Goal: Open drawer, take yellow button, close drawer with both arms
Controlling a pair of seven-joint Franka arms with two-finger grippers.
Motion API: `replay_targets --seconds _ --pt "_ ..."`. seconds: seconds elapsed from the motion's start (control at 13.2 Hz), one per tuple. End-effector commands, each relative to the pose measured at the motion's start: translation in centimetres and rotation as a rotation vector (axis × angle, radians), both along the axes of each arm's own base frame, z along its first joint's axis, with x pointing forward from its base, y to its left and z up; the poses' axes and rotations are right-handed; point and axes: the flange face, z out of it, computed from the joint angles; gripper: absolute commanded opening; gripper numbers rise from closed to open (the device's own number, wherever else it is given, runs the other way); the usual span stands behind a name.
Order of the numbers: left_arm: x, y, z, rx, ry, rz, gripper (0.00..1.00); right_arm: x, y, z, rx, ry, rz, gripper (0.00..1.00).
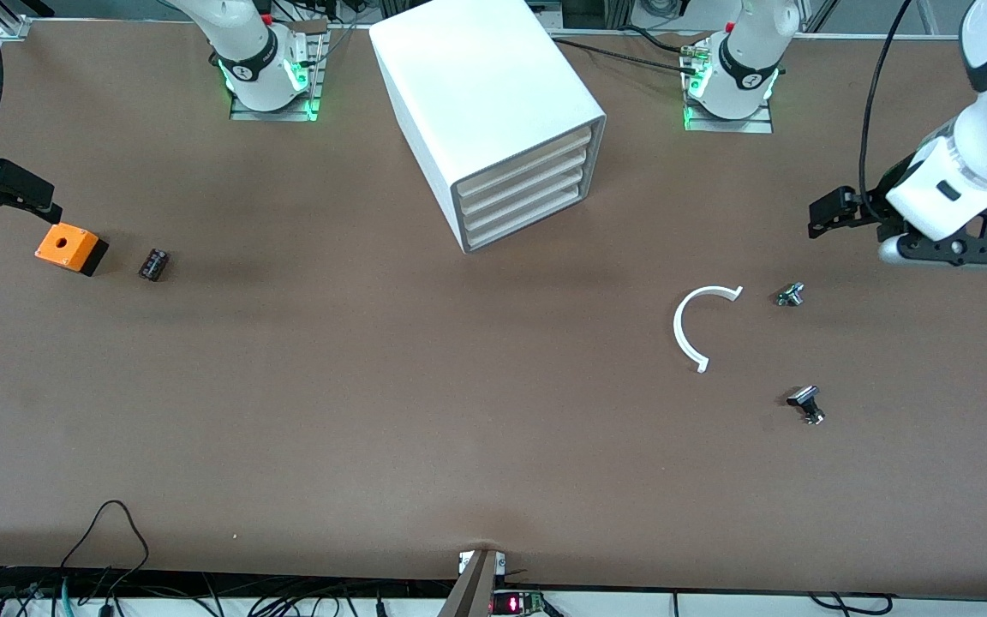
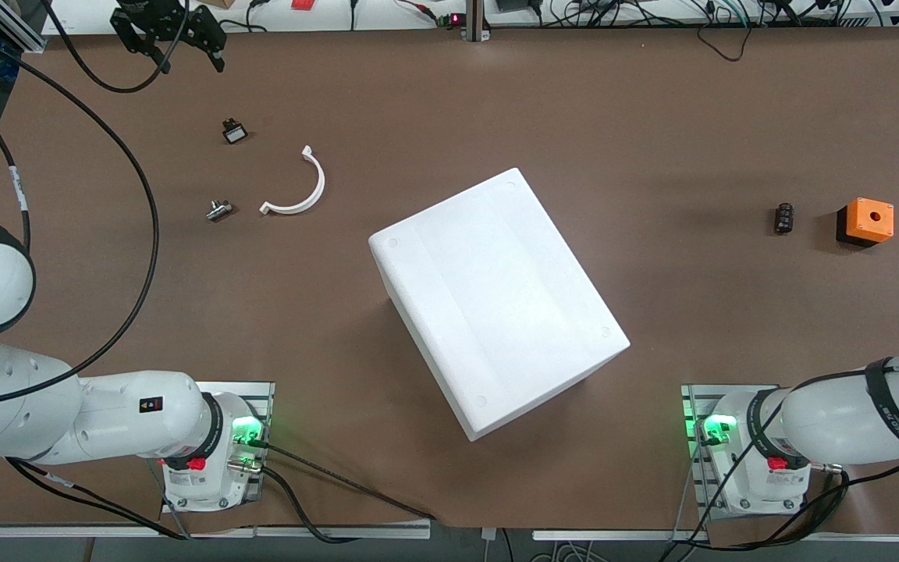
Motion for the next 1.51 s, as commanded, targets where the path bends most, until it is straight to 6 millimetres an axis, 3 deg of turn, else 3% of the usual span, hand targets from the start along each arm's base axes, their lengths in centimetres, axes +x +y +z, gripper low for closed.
replay_targets --seconds 0.0,0.23,0.68,0.83,0.91,1.13,1.44 --pt "1.2 0.2 -1.8 -0.002 0.068 -0.02 1.0 -0.1 0.2 0.1 0.01 -0.009 -0.009 1.0" --pt "0.5 -0.5 -2.7 0.002 0.146 -0.036 1.0 0.3 0.3 -0.1 0.001 -0.024 -0.005 1.0" --pt "0.8 -2.4 -4.4 -0.001 0.268 -0.08 1.0 4.2 0.9 -5.3 -0.019 -0.024 0.006 1.0" --pt "0.5 -5.4 -6.8 -0.005 0.341 -0.135 1.0 5.0 1.3 -6.6 -0.017 -0.026 0.01 1.0" --pt "0.4 -5.9 -8.3 -0.015 0.394 -0.144 1.0 5.4 1.6 -7.2 -0.013 -0.025 0.013 1.0" --pt "0.0 -6.1 -14.3 -0.282 0.551 -0.143 1.0 5.3 2.9 -7.4 0.001 -0.016 0.028 1.0" --pt "-0.7 -7.4 -19.5 -0.588 0.649 -0.168 1.0 4.3 6.0 -7.7 -0.009 0.056 0.083 1.0"
